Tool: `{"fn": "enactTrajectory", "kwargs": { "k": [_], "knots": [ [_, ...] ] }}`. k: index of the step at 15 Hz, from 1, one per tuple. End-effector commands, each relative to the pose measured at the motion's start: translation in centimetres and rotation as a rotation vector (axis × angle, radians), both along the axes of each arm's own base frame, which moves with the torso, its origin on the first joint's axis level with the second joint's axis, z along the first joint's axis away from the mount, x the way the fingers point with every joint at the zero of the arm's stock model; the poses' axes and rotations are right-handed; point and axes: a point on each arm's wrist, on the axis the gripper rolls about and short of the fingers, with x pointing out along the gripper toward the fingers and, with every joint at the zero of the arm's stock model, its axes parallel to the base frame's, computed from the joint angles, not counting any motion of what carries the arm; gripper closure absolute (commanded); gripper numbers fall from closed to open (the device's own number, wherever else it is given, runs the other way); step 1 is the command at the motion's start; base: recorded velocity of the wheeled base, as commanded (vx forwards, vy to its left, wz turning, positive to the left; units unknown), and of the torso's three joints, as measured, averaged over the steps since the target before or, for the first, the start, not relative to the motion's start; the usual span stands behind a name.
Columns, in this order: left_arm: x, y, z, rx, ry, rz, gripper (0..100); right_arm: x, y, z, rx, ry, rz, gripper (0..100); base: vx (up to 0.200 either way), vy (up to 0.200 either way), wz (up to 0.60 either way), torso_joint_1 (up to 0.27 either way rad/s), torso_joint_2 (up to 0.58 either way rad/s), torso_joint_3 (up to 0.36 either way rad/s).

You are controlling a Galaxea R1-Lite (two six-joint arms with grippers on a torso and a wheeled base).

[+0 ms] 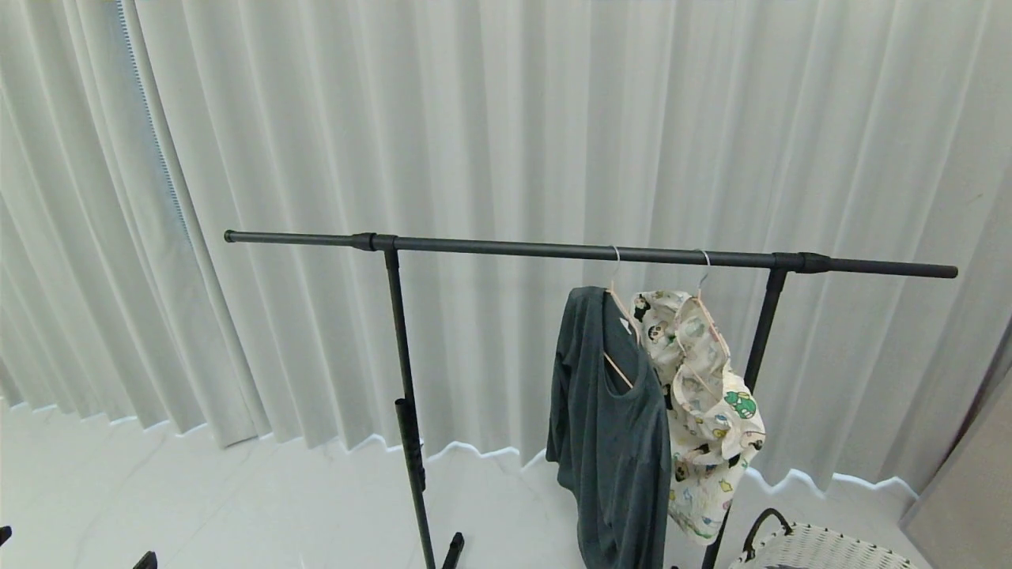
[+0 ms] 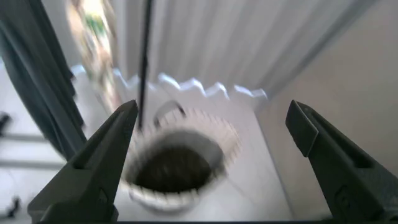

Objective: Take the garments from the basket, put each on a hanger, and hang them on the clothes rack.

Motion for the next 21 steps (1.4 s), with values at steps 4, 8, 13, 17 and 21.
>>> {"fn": "enactTrajectory", "kwargs": {
  "k": [4, 8, 13, 17, 21],
  "knots": [
    [-3.7, 0.5, -2.4, 0.011, -0.138, 0.103, 0, -5.8, -0.8, -2.8, -0.011, -0.087, -0.108, 0, -0.200, 0.000, 0.00, 0.005, 0.00, 0.005],
    [-4.5, 0.8, -2.8, 0.013, -0.189, 0.230, 0, -6.7, -1.1, -4.9, -0.033, -0.123, -0.185, 0, -0.200, 0.000, 0.00, 0.001, 0.00, 0.005],
    [-4.6, 0.9, -2.8, 0.004, -0.191, 0.287, 0, -5.0, -1.4, -7.5, -0.009, -0.205, -0.452, 0, -0.120, 0.000, 0.00, 0.000, 0.00, 0.000],
    [-4.5, 0.9, -2.9, -0.101, -0.213, 0.284, 0, -5.0, -1.4, -7.5, -0.030, -0.203, -0.441, 0, 0.000, 0.000, 0.00, 0.000, 0.00, 0.000],
    [-4.4, 0.2, -3.0, -0.409, -0.204, 0.005, 0, -3.2, -0.1, -7.7, 0.088, -0.411, 0.088, 0, 0.000, 0.000, 0.00, 0.000, 0.00, 0.000]
  ]
}}
